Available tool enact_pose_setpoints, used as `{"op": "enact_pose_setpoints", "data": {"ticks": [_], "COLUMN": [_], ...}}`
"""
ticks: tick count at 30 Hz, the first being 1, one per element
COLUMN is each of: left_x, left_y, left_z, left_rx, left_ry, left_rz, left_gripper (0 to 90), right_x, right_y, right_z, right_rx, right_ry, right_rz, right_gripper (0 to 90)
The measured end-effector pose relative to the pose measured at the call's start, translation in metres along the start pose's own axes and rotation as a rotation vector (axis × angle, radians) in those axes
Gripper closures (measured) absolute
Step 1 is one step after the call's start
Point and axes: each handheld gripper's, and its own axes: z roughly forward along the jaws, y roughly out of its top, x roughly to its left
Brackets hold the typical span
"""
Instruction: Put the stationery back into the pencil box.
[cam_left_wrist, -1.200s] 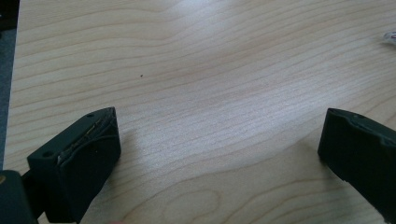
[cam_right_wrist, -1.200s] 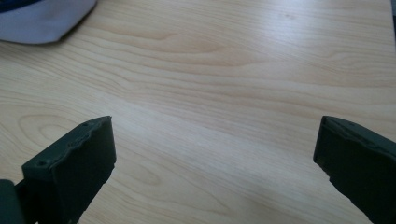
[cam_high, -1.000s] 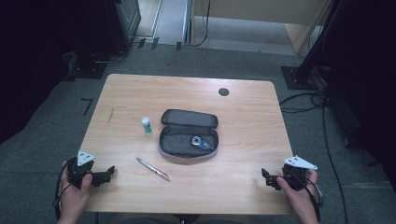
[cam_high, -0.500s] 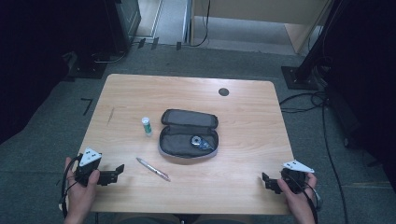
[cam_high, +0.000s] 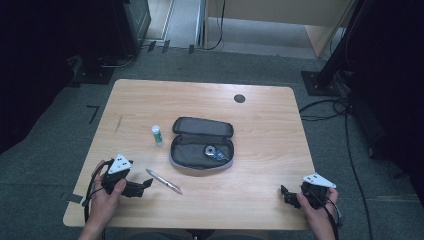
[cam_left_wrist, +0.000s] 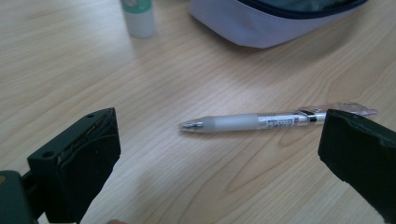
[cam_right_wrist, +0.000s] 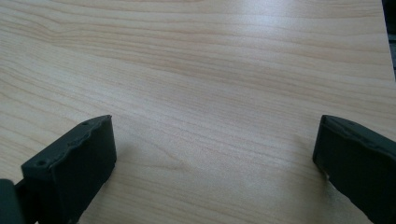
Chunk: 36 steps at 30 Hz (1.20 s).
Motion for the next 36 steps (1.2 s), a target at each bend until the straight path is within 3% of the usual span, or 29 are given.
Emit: {"op": "enact_pose_setpoints", "data": {"ticks": [4,7,13,18,29,33,36], "left_x": [-0.002,-0.004,-0.004,-0.003,-0.007,-0.009,-0.015], "left_y": [0.001,0.002,0.004,0.007,0.003,0.000,-0.003], "left_z": [0.011,0.019,0.032,0.038,0.034,0.029,0.029], "left_rx": [-0.008,-0.014,0.033,0.053,0.073,0.067,0.084], "left_ry": [-0.029,-0.015,-0.060,-0.104,-0.123,-0.128,-0.179], "left_rz": [0.026,0.068,0.146,0.155,0.183,0.161,0.221], "left_gripper": [0.0,14.3,14.2,21.5,34.2,33.7,14.9], "right_x": [0.000,0.000,0.000,0.000,0.000,0.000,0.000], "right_y": [0.000,0.000,0.000,0.000,0.000,0.000,0.000], "right_z": [0.000,0.000,0.000,0.000,0.000,0.000,0.000], "right_rx": [0.000,0.000,0.000,-0.001,-0.002,0.000,0.000], "right_ry": [0.000,0.000,0.000,0.001,0.001,0.000,0.000], "right_rz": [0.001,0.001,0.002,0.002,0.003,0.002,0.002], "right_gripper": [0.0,0.0,0.0,0.0,0.0,0.0,0.0]}}
